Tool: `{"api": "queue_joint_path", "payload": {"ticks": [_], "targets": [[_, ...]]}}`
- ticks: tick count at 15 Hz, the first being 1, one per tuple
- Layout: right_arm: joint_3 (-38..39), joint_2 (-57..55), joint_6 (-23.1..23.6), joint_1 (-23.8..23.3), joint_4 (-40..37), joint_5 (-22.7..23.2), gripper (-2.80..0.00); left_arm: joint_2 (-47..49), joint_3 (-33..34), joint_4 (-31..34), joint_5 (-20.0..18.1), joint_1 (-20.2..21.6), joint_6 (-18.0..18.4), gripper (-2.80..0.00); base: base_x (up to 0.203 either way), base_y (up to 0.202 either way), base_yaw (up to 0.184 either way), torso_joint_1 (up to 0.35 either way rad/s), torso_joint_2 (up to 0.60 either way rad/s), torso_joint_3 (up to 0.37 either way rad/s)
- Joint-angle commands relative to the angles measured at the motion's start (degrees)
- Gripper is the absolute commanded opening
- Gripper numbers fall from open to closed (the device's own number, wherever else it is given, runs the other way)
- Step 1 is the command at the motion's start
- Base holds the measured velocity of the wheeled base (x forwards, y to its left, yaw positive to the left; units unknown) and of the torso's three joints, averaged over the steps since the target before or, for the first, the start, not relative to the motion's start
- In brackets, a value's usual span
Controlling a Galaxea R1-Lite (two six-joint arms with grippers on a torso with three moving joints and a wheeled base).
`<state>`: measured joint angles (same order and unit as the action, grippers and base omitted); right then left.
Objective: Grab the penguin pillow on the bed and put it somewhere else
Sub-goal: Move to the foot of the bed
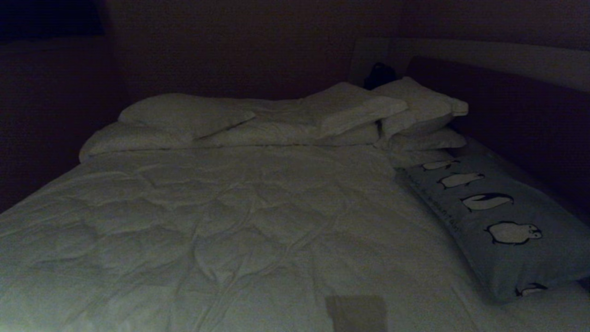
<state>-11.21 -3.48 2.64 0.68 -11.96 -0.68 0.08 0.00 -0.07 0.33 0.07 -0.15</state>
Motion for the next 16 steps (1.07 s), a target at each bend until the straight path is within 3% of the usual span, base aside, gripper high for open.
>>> {"api": "queue_joint_path", "payload": {"ticks": [1,5,10,13,16], "targets": [[-2.44,-4.89,0.01,0.02,0.16,0.25,-2.8,0.0,0.0,-0.01,0.02,0.01,-0.03,-2.8,0.0,0.0,0.0,0.0,0.0,0.0],[-5.44,-17.21,-0.84,0.02,2.82,0.03,-2.8,0.0,0.0,-0.01,0.02,0.01,-0.03,-2.8,0.0,0.0,0.0,0.0,0.0,0.0],[-8.04,-42.08,-7.56,-0.05,17.73,-1.77,-2.8,0.0,0.0,-0.01,0.02,0.01,-0.03,-2.8,0.0,0.0,0.0,0.0,0.0,0.0],[-14.04,-58.22,-13.7,-1.6,24.39,-2.73,-2.8,0.0,0.0,-0.01,0.02,0.01,-0.03,-2.8,0.0,0.0,0.0,0.0,0.0,0.0],[-23.24,-71.42,-16.46,-4.85,27.42,-3.21,-2.8,0.0,0.0,-0.01,0.02,0.01,0.0,-2.8,0.0,0.0,0.0,0.0,0.0,0.0]]}}
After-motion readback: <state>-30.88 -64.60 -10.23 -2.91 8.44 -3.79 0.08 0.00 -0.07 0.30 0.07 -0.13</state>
